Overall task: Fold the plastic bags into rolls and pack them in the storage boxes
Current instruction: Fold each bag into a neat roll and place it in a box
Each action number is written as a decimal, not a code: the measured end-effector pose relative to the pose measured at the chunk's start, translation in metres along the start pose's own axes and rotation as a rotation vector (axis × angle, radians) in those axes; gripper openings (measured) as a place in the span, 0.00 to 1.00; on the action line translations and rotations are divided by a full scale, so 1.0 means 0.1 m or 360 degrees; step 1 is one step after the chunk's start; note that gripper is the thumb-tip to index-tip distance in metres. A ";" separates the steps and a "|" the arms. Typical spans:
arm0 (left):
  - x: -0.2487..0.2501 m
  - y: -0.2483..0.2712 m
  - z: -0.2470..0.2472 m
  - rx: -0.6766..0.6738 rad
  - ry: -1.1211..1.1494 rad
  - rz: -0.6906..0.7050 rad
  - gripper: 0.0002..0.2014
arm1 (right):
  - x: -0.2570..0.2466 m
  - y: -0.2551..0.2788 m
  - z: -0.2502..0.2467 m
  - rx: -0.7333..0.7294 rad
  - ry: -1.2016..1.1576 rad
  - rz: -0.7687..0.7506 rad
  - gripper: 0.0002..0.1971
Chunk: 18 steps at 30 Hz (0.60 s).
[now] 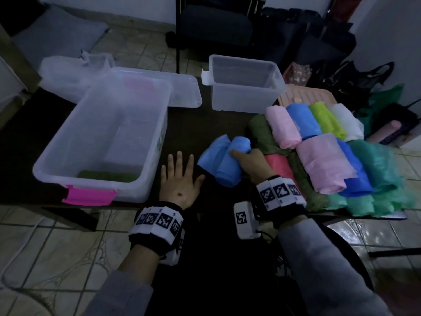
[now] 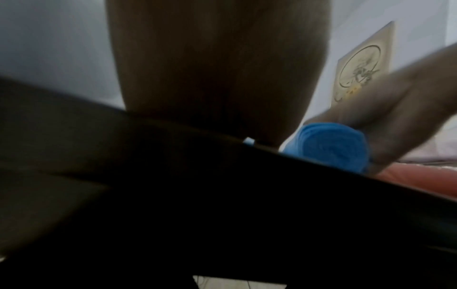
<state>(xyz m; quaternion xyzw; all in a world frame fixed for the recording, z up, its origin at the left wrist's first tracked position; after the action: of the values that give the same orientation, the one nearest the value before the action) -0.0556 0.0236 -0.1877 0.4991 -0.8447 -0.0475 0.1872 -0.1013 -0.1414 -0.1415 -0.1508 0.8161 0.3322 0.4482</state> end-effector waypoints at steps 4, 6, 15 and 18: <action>0.03 -0.03 -0.13 -0.0086 0.0041 -0.0051 0.31 | 0.01 -0.02 -0.03 -0.0015 0.0509 -0.0254 0.33; 0.07 -0.09 -0.30 -0.0127 0.0099 -0.0086 0.29 | -0.07 0.04 -0.09 0.0150 0.1032 -0.0550 0.31; 0.45 -0.42 -0.44 -0.0154 0.0546 -0.0241 0.20 | -0.17 0.17 -0.19 -0.0299 0.2260 -0.1656 0.24; 0.50 -0.45 -0.44 -0.0169 0.0620 -0.0148 0.14 | -0.14 0.16 -0.25 -0.0245 0.2334 -0.1727 0.24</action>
<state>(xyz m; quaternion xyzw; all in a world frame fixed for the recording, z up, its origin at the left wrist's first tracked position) -0.0247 -0.0374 -0.1457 0.5266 -0.7649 -0.0031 0.3709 -0.1183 -0.1474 -0.1138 -0.7162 0.6890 -0.0496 -0.0991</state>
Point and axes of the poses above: each hand's wrist, its own y-axis away from the middle knuckle, its own z-axis out of the palm, x = y × z, the point moved 2 cm from there along -y, towards the middle knuckle, and after that the axes turned 5 degrees about x, right-handed, at the moved point
